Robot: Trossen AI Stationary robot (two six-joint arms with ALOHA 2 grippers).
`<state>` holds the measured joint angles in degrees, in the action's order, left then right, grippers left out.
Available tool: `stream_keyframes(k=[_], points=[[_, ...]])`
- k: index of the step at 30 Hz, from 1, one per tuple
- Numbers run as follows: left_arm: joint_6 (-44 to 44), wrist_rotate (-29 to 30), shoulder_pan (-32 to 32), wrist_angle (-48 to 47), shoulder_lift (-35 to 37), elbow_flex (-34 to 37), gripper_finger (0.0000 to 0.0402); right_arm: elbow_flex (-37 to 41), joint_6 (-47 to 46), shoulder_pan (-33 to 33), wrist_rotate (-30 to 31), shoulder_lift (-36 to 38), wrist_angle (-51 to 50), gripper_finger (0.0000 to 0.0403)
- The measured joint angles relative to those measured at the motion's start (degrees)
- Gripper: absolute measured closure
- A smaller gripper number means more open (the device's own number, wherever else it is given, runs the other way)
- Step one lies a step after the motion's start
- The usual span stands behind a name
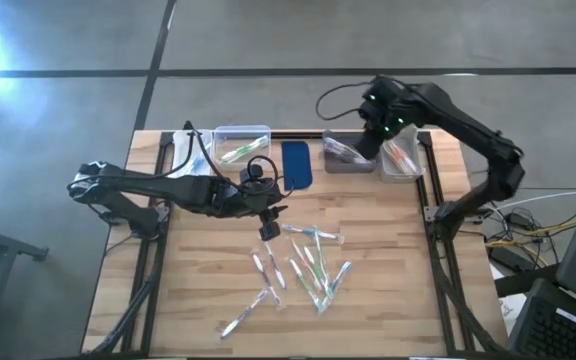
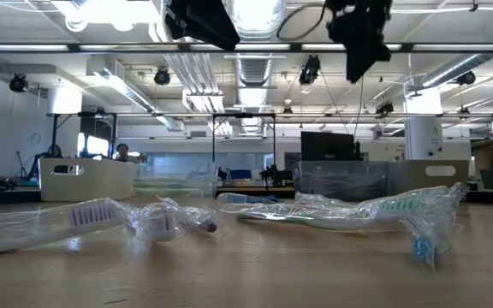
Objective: Pick & Place Toothbrushes
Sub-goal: Put the green toothbrush into the transparent bin
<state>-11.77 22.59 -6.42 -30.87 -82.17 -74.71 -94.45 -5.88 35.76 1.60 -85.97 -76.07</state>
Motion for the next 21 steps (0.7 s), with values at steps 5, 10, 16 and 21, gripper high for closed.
stream_keyframes(k=[5, 10, 16, 21], points=[[-0.9, 0.0, 0.0, 0.0, 0.0, 0.0, 0.0266, 1.0, -7.1, -8.3, -0.1, 6.5, 0.2, 0.0335], [-4.9, -4.3, 0.0, 0.5, -0.1, 0.0, 0.0266, 2.0, -15.6, -17.1, 0.4, 11.6, 0.7, 0.0365], [4.6, -14.6, 0.0, 0.1, -1.1, 0.0, 0.0266, 2.3, -24.0, -28.3, 6.6, 14.2, 1.0, 0.0390], [6.9, -15.5, 0.0, -2.1, -1.3, 0.0, 0.0266, 2.3, -30.9, -36.9, 13.9, 13.8, 2.2, 0.0391]])
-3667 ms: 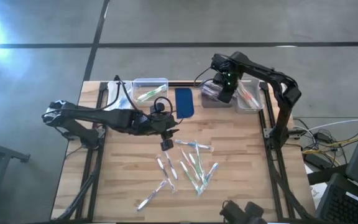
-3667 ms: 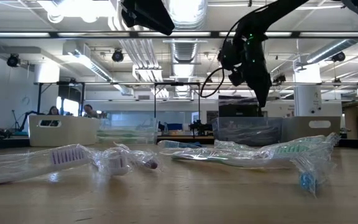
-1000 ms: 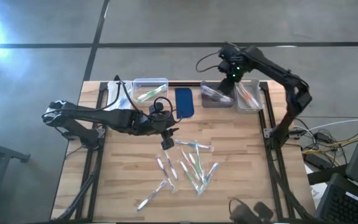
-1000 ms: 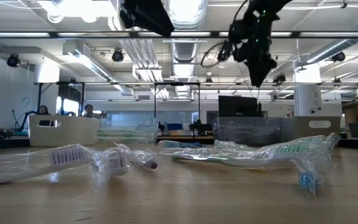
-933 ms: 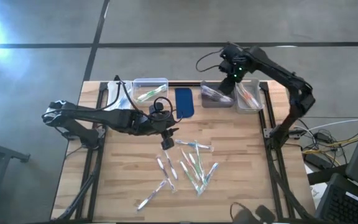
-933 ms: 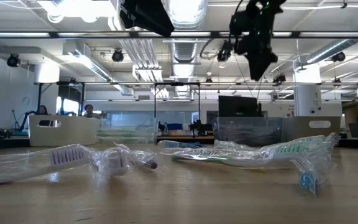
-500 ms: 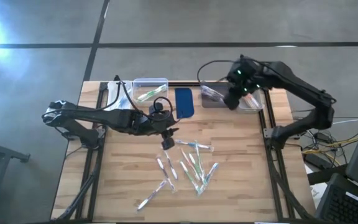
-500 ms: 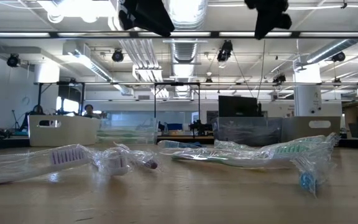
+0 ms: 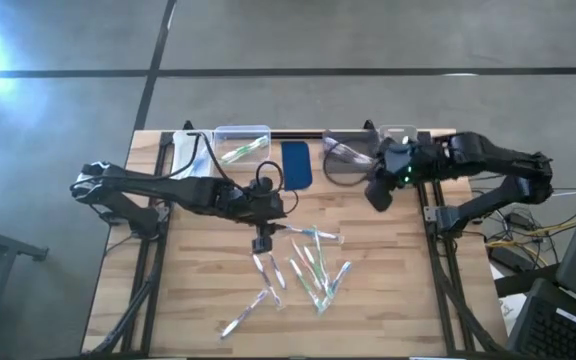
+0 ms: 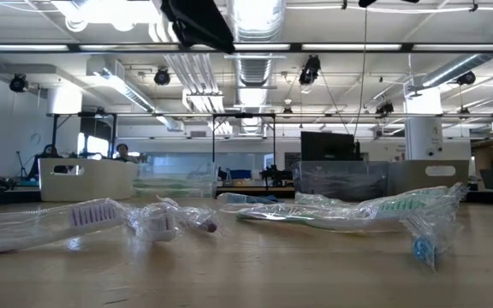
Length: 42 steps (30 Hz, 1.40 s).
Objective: Pick & Place Toothbrushes
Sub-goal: Put the green toothbrush into the transparent bin
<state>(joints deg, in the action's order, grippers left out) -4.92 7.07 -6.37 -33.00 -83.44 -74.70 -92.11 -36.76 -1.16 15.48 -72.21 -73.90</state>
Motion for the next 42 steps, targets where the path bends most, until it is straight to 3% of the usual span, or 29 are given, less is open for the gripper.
stream_keyframes(k=[3, 6, 15, 23, 30, 42], points=[[1.3, 0.0, 0.0, -2.4, 0.1, 0.0, 0.0266, 0.0, 0.8, -4.0, 1.5, -1.7, 2.0, 0.0391], [0.7, 0.0, 0.0, -4.8, 0.1, 0.0, 0.0266, 0.1, 7.6, -6.4, 1.5, -4.2, 4.7, 0.0394], [-10.4, 0.1, 0.0, -8.8, 0.3, 0.0, 0.0266, 0.1, 55.8, -7.6, -1.0, -14.9, 3.8, 0.0394], [-17.3, 0.3, -0.2, -14.8, 2.4, 0.0, 0.0266, 0.1, 85.6, -6.2, -0.7, -25.9, 4.2, 0.0394], [-18.0, 4.1, -0.3, -15.7, 8.4, 0.0, 0.0266, 0.1, 91.1, -6.1, -4.4, -32.5, 5.4, 0.0383], [-17.9, 10.0, -0.3, -15.6, 14.9, 0.0, 0.0266, 0.0, 101.1, -6.1, -7.0, -38.2, 11.4, 0.0276]])
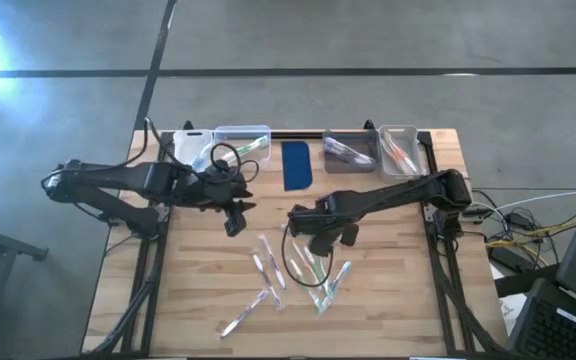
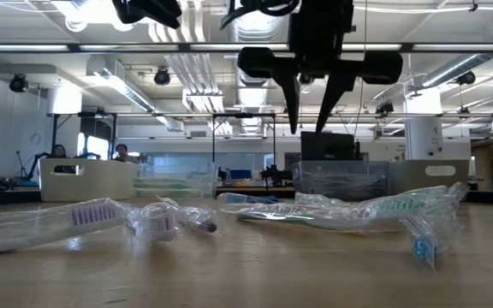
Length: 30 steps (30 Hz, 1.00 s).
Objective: Pick & Place Toothbrushes
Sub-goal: Put the green toothbrush into the transparent bin
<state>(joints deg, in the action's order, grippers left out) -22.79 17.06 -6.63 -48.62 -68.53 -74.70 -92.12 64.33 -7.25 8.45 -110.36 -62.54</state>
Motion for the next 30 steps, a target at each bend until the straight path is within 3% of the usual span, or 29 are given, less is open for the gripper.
stream_keyframes(k=[14, 30], points=[[0.1, 0.5, 0.0, 0.0, 0.4, 0.0, 0.0266, 0.3, 3.8, 0.0, -4.1, -5.5, 0.5, 0.0213], [0.2, 0.8, 0.0, 0.0, 0.4, 0.0, 0.0266, 0.9, 5.0, 0.0, -6.6, -11.6, 1.7, 0.0232]])
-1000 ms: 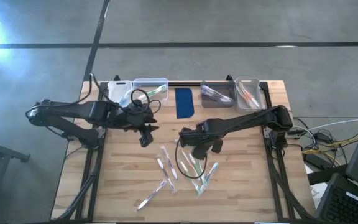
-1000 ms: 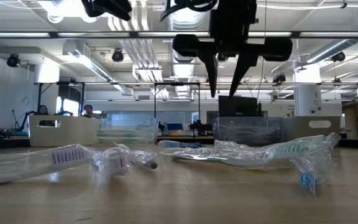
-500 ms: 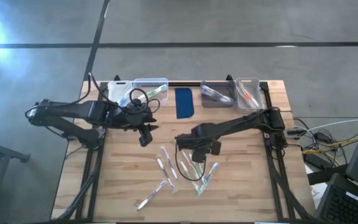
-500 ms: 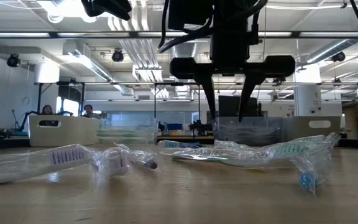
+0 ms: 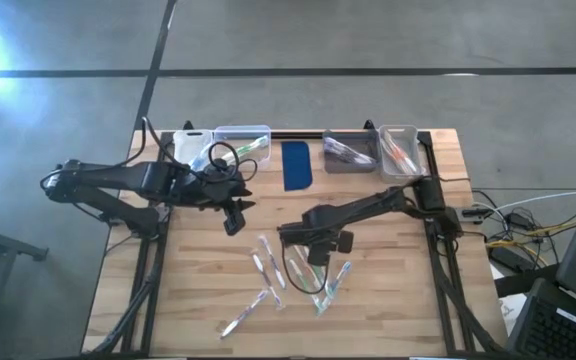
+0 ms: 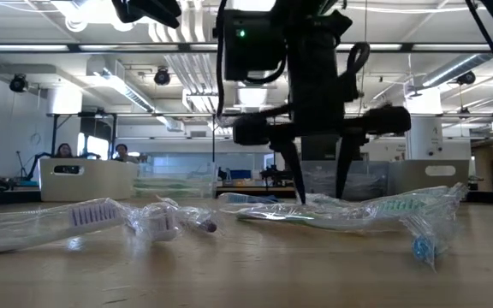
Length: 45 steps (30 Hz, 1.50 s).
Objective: Pick & Place Toothbrushes
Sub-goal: Put the green toothbrush into the transparent bin
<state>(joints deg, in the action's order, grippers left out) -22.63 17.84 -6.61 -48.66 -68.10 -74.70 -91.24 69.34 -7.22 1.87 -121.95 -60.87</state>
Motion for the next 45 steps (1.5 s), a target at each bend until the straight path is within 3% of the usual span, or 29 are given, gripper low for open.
stream_keyframes(k=[8, 21, 32, 45], points=[[-0.3, 0.0, 0.0, 0.0, 0.0, 0.0, 0.0266, 0.5, -2.9, 0.5, 0.1, -2.6, 0.3, 0.0250], [-0.2, 0.2, 0.0, 0.0, 0.0, 0.0, 0.0266, 0.9, -1.4, 0.5, -0.2, -1.6, -1.3, 0.0382], [0.0, 0.3, 0.0, 0.2, 0.0, 0.0, 0.0266, 1.0, -3.4, 0.4, 3.1, 7.0, -6.7, 0.0379], [2.0, 0.3, 0.0, 0.6, 0.0, 0.0, 0.0266, 0.9, -27.2, 0.4, 2.0, 26.7, -4.4, 0.0379]])
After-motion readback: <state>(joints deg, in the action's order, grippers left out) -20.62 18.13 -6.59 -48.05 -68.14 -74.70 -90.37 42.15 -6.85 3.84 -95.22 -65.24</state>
